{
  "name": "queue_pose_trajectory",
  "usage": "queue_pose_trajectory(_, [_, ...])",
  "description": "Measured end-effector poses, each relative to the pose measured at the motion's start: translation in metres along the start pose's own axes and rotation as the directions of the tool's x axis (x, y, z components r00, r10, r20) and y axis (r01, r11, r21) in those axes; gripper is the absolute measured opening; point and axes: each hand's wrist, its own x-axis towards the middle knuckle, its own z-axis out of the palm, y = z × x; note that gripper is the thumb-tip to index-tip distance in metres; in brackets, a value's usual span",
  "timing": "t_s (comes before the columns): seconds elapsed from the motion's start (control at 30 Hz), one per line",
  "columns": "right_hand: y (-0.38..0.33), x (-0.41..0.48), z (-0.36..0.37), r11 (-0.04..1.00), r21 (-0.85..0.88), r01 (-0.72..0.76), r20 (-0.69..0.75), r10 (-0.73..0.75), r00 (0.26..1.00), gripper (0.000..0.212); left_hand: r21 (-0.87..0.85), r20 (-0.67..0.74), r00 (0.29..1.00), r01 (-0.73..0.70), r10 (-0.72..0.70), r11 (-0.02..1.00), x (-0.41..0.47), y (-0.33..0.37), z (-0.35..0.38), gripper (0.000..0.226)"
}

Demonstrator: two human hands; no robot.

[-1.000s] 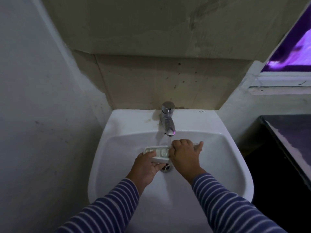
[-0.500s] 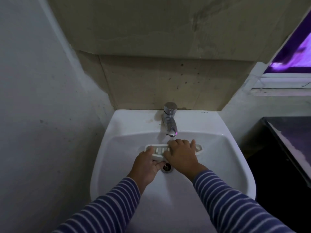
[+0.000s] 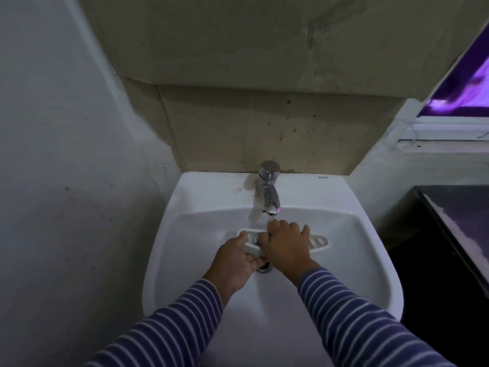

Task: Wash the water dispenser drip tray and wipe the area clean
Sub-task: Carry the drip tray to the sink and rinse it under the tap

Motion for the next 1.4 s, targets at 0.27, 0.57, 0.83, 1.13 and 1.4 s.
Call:
queue_pose_trajectory(0.27, [-0.003, -0.001, 0.003, 0.996, -0.020, 0.085, -0.015, -0.085, 0.996, 0.063, -0.070, 0.019, 1.000, -0.004, 0.005, 0.998, 0.003, 0.003, -0.003, 0.037])
queue_pose_trajectory(0.57, [-0.002, 0.000, 0.003, 0.998, -0.055, 0.025, -0.024, -0.026, 0.999, 0.070, -0.052, 0.050, 0.999, 0.016, -0.014, 0.998, 0.010, -0.005, 0.000, 0.038])
queue_pose_trajectory(0.83, [0.031, -0.001, -0.002, 0.999, -0.026, -0.033, -0.080, 0.031, 0.996, 0.049, 0.029, 0.018, 1.000, -0.004, 0.003, 1.000, 0.013, -0.005, -0.004, 0.033])
queue_pose_trajectory(1.13, [0.060, 0.000, -0.009, 0.598, 0.711, -0.370, 0.098, 0.436, 0.894, 0.052, -0.054, -0.034, 0.998, -0.053, 0.051, 0.997, 0.018, 0.003, -0.023, 0.034])
queue_pose_trajectory(1.4, [0.053, -0.004, -0.023, 0.359, 0.891, -0.279, 0.178, 0.290, 0.940, 0.014, -0.193, -0.108, 0.991, -0.099, 0.079, 0.976, 0.023, 0.008, -0.028, 0.045])
